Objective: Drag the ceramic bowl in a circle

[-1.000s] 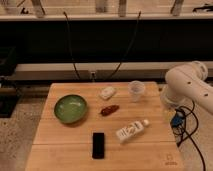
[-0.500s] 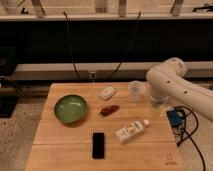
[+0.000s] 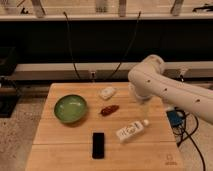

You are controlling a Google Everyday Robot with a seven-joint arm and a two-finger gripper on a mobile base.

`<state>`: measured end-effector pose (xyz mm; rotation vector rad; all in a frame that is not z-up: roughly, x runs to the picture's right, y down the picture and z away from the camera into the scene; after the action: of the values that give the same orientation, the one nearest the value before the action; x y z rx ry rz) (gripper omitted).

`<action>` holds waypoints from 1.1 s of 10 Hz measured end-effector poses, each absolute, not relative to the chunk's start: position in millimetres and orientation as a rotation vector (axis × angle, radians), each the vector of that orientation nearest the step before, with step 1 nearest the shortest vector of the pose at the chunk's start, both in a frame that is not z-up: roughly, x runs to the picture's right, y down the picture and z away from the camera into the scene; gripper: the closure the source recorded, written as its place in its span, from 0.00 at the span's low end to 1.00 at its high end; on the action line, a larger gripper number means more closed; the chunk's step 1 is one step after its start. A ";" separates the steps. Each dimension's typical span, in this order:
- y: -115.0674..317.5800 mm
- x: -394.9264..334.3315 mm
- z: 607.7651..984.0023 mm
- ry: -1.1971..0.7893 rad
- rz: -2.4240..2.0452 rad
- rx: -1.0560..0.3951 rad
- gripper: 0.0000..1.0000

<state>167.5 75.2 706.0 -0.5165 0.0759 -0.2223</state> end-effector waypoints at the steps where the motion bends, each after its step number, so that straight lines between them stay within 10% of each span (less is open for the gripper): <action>1: 70.9 141.8 711.0 0.066 -0.278 -0.503 0.20; 11: 71.2 45.7 737.2 0.032 -0.562 -0.468 0.20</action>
<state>45.7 71.2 737.2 -0.4677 0.0323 -0.5619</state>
